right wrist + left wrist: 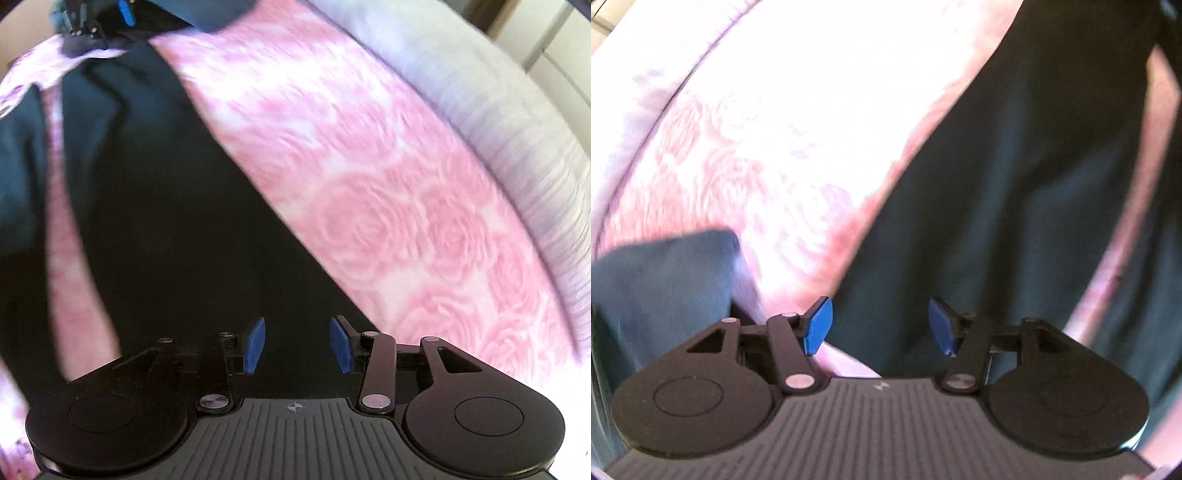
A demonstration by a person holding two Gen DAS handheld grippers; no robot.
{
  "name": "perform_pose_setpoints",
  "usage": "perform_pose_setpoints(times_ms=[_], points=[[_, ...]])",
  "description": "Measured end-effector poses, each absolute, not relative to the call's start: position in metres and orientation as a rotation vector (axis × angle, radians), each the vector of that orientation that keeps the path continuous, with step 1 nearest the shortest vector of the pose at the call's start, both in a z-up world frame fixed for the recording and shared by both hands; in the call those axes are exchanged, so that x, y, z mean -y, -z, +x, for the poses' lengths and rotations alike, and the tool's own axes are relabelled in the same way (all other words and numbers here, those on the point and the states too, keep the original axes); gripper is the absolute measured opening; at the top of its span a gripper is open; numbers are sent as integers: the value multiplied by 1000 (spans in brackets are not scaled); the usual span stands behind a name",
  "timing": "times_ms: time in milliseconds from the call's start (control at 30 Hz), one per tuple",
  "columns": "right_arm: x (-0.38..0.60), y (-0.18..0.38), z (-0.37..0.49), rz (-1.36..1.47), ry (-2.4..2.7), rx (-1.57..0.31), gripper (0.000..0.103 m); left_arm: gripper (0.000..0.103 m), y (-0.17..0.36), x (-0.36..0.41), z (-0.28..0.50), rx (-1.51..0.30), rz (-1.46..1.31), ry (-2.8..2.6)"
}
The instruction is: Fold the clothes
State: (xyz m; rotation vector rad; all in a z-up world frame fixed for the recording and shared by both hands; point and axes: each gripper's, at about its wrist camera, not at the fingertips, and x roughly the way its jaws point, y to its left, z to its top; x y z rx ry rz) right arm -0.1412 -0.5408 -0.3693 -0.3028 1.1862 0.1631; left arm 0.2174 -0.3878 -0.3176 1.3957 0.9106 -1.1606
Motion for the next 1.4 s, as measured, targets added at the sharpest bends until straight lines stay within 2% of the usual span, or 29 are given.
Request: perform_pose_setpoints(times_ms=[133,233,267,300,367,400,433,467,533,633,733,767,833,900,967,1200,1267,1400], points=[[572,384,-120,-251,-168,-1253,44,45,358,402,240,-986,1433,1194],[583,389,-111,-298,-215,-1255,45,25,366,403,242,-1044,1406,1229],[586,394,-105,-299,-242,-1265,46,8,365,403,240,-1039,1415,1235],[591,405,-98,-294,-264,-1282,47,3,362,402,237,-1018,1440,1246],[597,421,-88,-283,-296,-1318,46,1,355,400,232,-982,1470,1260],[600,424,-85,-261,-310,-1341,46,1,349,400,232,-968,1463,1256],[602,428,-82,-238,-323,-1365,41,1,342,401,234,-949,1446,1242],[604,431,-79,-221,-336,-1384,12,1,333,402,238,-933,1417,1221],[607,423,-76,-236,-348,-1373,4,1,314,408,249,-883,1373,1186],[614,403,-65,-291,-307,-1296,2,1,299,422,267,-827,1344,1136],[626,400,-50,-301,-229,-1250,3,2,304,445,287,-812,1319,1104],[628,402,-47,-313,-214,-1244,4,5,312,456,293,-817,1325,1088],[631,407,-43,-339,-180,-1231,10,9,325,471,301,-840,1335,1053],[632,404,-51,-337,-105,-1205,40,20,333,474,301,-829,1355,1004],[634,397,-63,-304,-24,-1171,46,21,328,466,295,-780,1382,964],[593,368,-165,-149,145,-1168,47,36,298,417,229,-590,1412,1044],[572,367,-196,-120,182,-1191,47,45,306,400,199,-572,1456,1126],[531,373,-243,-72,218,-1269,47,46,348,368,151,-500,1675,1204]])
